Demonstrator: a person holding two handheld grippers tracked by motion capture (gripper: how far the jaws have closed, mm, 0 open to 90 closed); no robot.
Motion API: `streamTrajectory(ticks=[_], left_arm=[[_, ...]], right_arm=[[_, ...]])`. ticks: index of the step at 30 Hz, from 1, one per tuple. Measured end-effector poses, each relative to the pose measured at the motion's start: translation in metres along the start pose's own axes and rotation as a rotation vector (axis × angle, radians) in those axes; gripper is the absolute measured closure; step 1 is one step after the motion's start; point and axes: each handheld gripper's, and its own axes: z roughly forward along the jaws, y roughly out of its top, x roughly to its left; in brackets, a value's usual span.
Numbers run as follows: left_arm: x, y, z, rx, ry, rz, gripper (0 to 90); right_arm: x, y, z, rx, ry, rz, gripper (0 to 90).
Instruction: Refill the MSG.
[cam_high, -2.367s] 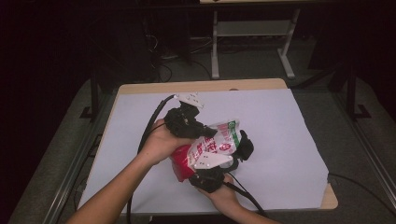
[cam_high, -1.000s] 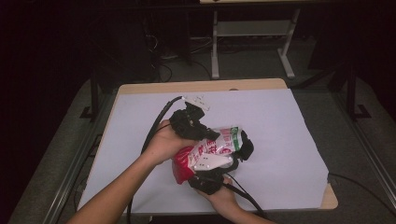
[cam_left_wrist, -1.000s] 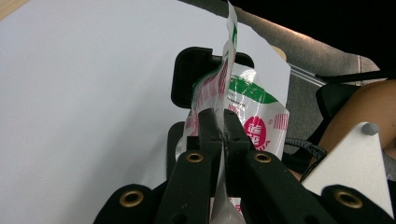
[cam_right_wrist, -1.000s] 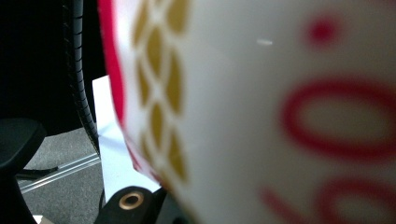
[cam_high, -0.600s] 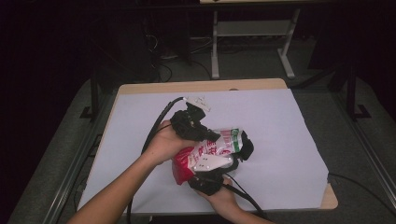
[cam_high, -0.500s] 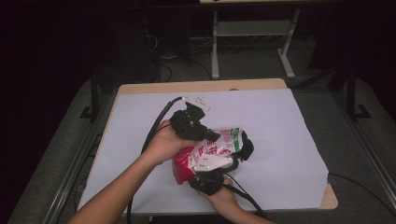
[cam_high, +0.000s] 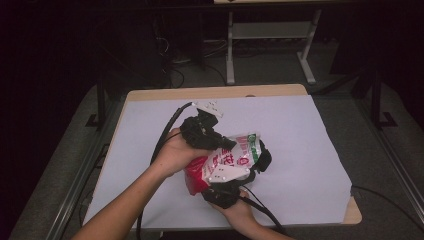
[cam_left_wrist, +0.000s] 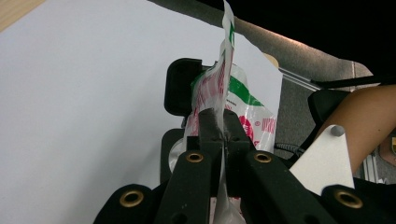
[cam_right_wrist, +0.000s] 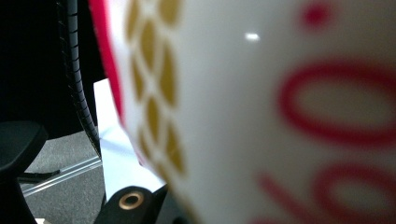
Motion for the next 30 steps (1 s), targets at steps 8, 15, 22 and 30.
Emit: streamTrajectory(ticks=[8,15,22,30], left_arm=[[0.0041,-0.0001,0.0026,-0.01,0.012,-0.014,90.0],[0.0074,0.0003,0.0026,-0.023,0.013,-0.021,90.0],[0.0087,0.0019,0.0014,-0.045,0.014,-0.019,90.0],[0.0089,0.004,0.0012,-0.052,0.012,-0.019,90.0]], right_arm=[[-0.0042,-0.0022,0.0011,0.008,-0.004,0.032,90.0],[-0.0041,-0.0019,0.0009,0.002,-0.021,0.019,90.0],[-0.0049,-0.0005,-0.0011,0.001,-0.046,0.022,90.0],[-0.0052,0.0006,-0.0026,-0.003,-0.066,0.019,90.0]])
